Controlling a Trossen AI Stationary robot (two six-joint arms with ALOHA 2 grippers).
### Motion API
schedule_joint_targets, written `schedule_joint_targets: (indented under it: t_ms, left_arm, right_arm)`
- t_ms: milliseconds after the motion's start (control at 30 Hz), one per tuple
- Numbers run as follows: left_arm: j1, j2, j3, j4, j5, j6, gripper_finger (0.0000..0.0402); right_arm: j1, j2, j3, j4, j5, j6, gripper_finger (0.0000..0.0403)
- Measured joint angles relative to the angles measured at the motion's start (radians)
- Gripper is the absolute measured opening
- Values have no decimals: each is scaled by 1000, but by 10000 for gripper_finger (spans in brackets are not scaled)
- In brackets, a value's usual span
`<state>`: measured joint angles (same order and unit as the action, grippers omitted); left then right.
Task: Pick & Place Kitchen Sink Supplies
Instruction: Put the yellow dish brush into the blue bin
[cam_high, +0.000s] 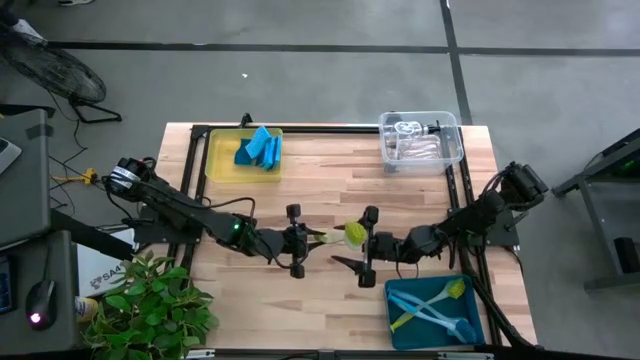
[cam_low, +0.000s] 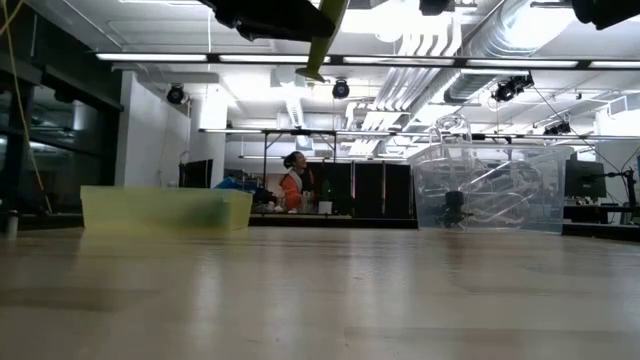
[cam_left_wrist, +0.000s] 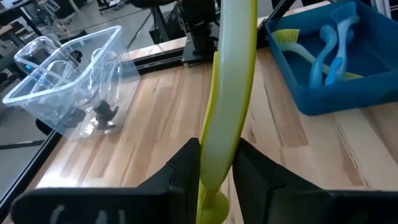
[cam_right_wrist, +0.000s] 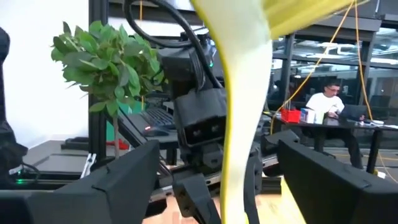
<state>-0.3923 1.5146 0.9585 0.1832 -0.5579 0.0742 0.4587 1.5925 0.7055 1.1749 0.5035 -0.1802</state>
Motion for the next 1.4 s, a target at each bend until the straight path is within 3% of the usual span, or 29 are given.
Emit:
schedule_joint_targets:
  t_ms: [967,1233,1400]
  left_arm:
    - [0,0,0,-7,10,-15,72]
    - [0,0,0,-11,24,-2,83]
    - [0,0,-1,-16,58,-6,149]
  right_arm:
    - [-8,0,0,-2,-10,-26,35]
    - [-7,0,0,-7,4,-5,35]
    - [-7,0,0,-9,16,-9,35]
